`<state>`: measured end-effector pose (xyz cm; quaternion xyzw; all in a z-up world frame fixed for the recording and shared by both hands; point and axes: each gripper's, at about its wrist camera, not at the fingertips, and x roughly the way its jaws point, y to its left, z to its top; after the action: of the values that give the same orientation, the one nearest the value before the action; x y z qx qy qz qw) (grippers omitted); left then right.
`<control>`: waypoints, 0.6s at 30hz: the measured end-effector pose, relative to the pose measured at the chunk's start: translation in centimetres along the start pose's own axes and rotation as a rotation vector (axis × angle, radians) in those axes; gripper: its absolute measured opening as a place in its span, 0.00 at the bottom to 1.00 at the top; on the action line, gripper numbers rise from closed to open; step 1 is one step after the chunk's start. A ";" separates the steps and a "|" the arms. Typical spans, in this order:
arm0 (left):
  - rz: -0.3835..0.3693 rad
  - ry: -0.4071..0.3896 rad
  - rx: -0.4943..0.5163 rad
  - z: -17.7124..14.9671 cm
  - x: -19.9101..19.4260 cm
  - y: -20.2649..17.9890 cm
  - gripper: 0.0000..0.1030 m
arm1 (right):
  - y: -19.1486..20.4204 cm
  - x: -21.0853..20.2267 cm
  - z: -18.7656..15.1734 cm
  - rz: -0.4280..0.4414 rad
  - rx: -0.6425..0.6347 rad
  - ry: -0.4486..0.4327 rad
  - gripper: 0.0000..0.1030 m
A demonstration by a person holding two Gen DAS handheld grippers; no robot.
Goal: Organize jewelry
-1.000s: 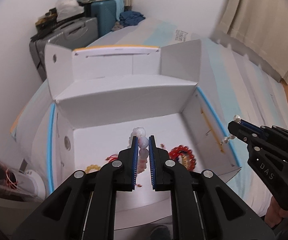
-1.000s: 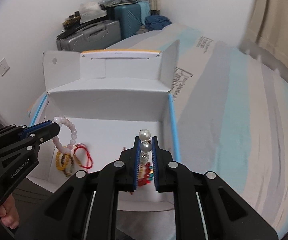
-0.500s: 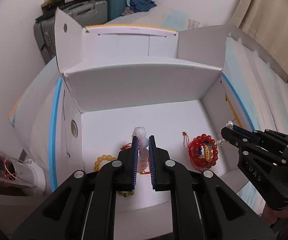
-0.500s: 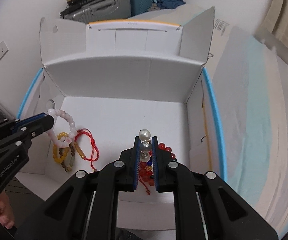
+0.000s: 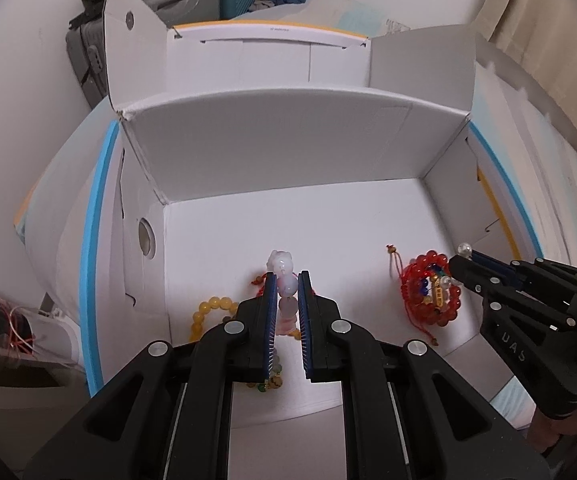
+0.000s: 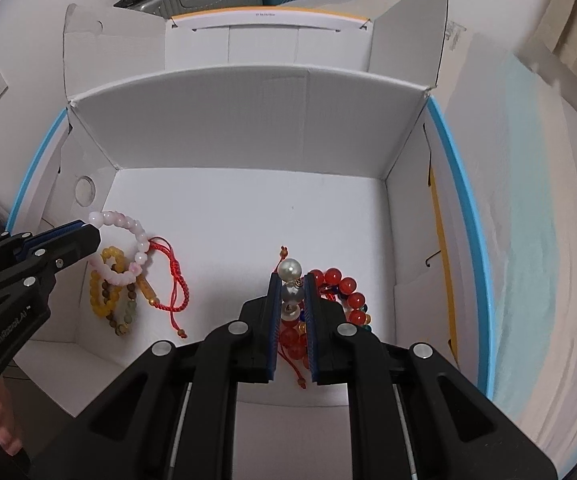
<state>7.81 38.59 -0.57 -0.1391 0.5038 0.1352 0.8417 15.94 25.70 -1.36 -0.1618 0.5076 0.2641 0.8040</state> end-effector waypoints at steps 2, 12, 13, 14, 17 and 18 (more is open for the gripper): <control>0.004 0.006 0.001 -0.1 0.3 0.0 0.09 | 0.0 0.3 -0.1 -0.002 0.002 0.009 0.11; 0.025 -0.049 -0.016 -0.1 -1.5 -0.3 0.30 | -0.4 -1.7 -0.4 0.029 0.020 -0.050 0.49; 0.027 -0.060 -0.019 -0.1 -1.9 -0.3 0.38 | -0.5 -2.2 -0.4 0.034 0.024 -0.067 0.60; 0.028 -0.074 -0.023 -0.2 -2.4 -0.3 0.47 | -0.6 -2.8 -0.6 0.036 0.029 -0.086 0.67; 0.037 -0.125 -0.035 -0.6 -4.3 -0.3 0.65 | -1.1 -4.8 -1.2 0.024 0.048 -0.130 0.79; 0.041 -0.138 -0.039 -0.9 -4.9 -0.2 0.69 | -1.3 -5.6 -1.5 0.027 0.053 -0.148 0.80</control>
<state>4.95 37.61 3.44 -0.1355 0.4445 0.1717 0.8686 13.66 22.43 3.01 -0.1138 0.4555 0.2729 0.8397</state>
